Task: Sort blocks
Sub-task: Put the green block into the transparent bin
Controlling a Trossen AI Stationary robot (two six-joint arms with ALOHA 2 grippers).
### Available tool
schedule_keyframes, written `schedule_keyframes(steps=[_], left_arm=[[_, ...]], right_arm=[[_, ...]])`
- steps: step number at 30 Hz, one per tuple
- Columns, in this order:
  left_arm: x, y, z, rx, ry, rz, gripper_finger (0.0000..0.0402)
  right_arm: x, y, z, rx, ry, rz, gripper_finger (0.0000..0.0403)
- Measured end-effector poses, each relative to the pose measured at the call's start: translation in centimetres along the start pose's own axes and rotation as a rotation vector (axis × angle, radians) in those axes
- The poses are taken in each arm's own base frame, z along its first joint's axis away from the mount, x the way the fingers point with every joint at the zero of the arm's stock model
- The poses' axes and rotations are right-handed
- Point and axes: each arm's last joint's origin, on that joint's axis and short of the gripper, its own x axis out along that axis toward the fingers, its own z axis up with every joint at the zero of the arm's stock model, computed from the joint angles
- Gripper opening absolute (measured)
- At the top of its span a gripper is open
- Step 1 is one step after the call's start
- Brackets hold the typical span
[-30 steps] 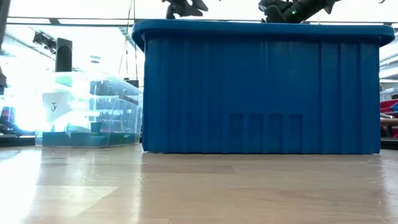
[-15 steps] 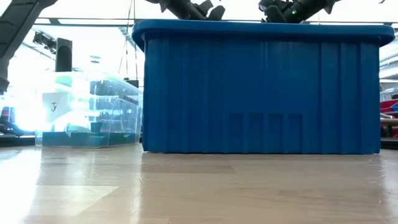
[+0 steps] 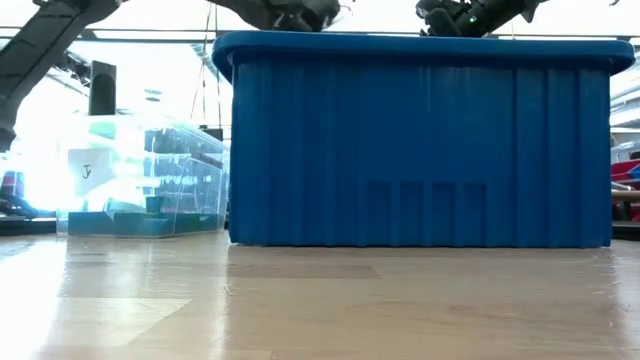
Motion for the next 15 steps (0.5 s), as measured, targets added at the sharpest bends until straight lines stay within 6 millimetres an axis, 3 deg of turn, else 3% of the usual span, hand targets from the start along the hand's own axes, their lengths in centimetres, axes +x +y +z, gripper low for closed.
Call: schedule_keyframes(steps=[7,11,15], left_arm=[[3.4,-0.3,-2.6,0.004,0.114,0.001,0.0256],[5.0,-0.2,-4.2,0.030,0.186,0.040,0.0265],[6.0,-0.2,-5.8,0.170,0.286,0.037,0.0260]], right_arm=[[0.0,0.0,0.0,0.000,0.001,0.000,0.0196],[0.0,0.0,0.0,0.001,0.001,0.001,0.0196],[0.2,0.1,-0.4,0.001,0.011,0.003,0.0197]])
